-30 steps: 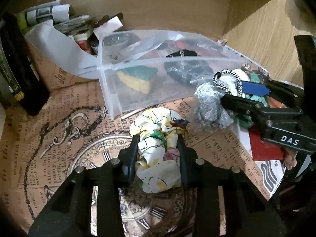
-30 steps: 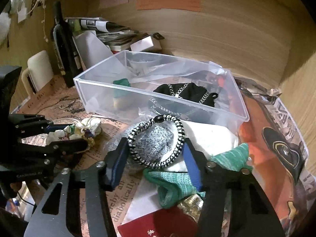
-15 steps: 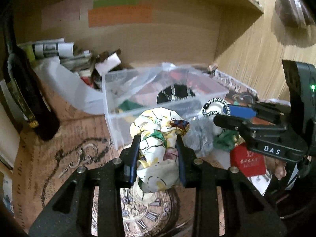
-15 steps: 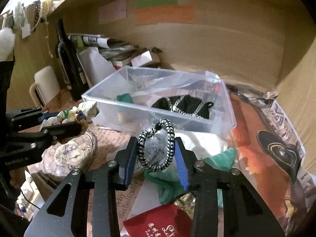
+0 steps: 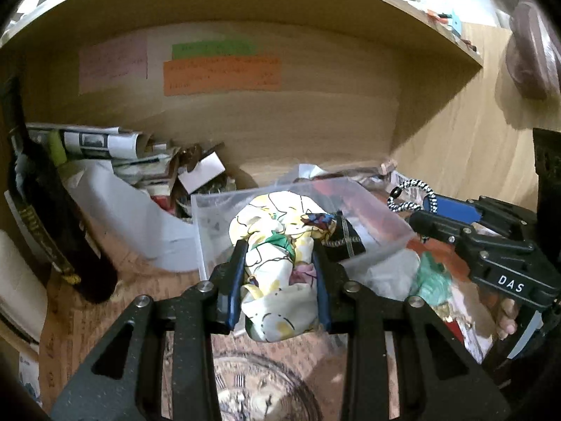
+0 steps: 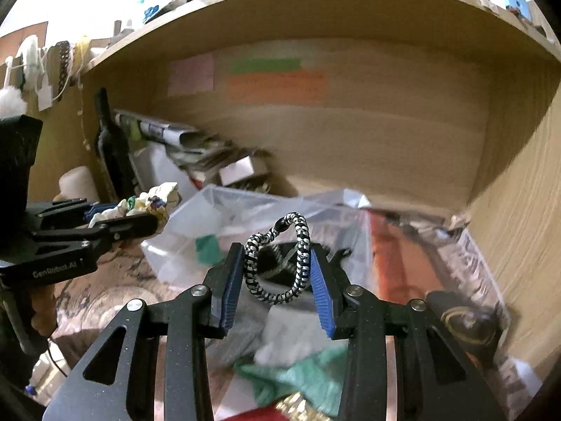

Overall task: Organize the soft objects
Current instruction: 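Lower the scrunchie into the clear box while the right tool drops the bracelet in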

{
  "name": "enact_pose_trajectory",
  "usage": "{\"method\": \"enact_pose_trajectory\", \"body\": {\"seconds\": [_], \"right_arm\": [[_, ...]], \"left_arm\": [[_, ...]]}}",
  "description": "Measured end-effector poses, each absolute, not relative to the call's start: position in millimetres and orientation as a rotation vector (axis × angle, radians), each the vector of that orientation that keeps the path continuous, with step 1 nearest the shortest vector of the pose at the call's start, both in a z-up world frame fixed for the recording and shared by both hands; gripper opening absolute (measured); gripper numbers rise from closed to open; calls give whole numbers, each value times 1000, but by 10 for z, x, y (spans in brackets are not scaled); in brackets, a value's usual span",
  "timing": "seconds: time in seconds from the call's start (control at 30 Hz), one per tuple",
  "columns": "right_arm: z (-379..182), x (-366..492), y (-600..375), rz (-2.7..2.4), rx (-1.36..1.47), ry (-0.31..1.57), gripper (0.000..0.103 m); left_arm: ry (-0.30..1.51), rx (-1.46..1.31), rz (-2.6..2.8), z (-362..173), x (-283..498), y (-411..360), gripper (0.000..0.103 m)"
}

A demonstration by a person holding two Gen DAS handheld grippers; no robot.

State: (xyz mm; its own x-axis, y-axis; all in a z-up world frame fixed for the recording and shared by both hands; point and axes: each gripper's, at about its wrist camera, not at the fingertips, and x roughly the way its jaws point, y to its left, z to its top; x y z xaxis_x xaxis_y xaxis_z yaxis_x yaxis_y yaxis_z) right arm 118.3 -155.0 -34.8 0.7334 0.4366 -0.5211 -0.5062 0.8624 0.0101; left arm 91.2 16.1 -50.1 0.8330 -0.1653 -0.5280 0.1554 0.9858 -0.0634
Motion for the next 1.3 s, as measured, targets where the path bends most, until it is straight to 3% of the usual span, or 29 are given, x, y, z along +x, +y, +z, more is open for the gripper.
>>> {"method": "enact_pose_trajectory", "body": {"seconds": [0.2,0.63,0.73,0.87,1.1,1.3], "right_arm": [[-340,1450,-1525,505,-158,552,34],[-773,2023,-1465,541,-201,785,34],[-831,2063,-1446,541,-216,814,35],[-861,2057,-1442,525,-236,818,56],[-694,1921,-1508,490,-243,734,76],[-429,1683,-1654,445,-204,631,81]], "left_arm": [[602,-36,-174,-515,1212,171,33],[822,-66,-203,-952,1910,154,33],[852,-59,-200,-1029,1986,125,42],[844,-49,-192,-1028,2006,95,61],[791,-47,-172,-864,1889,123,70],[704,-43,-179,-634,1585,136,87]]}}
